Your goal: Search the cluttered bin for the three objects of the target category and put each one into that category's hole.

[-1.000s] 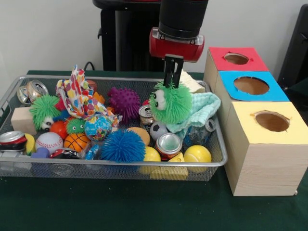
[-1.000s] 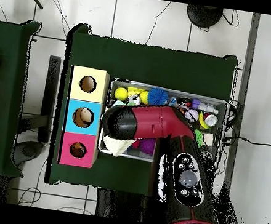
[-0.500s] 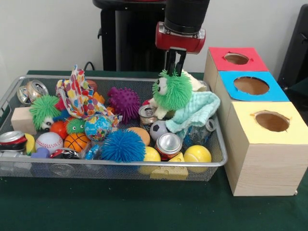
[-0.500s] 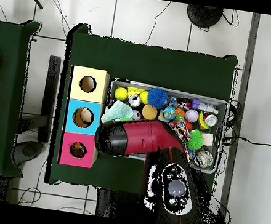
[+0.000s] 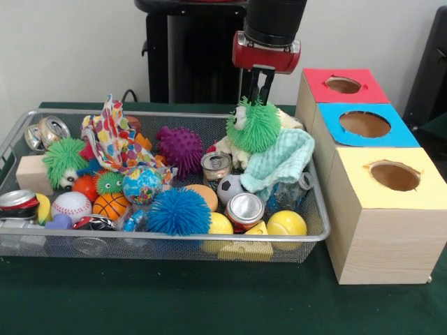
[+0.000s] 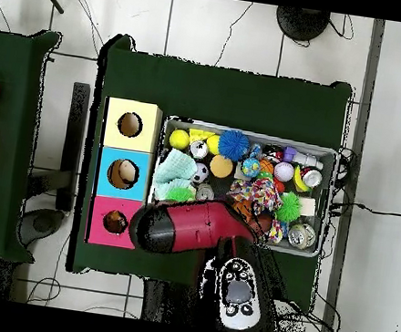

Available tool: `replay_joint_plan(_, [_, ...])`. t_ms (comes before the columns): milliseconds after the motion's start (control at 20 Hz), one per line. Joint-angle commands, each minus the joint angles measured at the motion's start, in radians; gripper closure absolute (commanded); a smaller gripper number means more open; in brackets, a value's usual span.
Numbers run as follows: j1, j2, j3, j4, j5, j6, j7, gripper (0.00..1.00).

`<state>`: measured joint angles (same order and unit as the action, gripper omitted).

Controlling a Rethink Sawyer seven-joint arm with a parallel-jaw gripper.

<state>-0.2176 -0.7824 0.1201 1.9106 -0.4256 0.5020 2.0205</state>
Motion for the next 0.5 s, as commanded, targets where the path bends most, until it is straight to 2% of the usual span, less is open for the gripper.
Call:
replay_joint_plan(50, [0.035, 0.083, -0.065, 0.053, 0.024, -0.133, 0.229, 1.0])
replay_joint_plan(500, [0.098, 0.124, -0.12, 0.062, 0.084, -0.204, 0.238, 1.0])
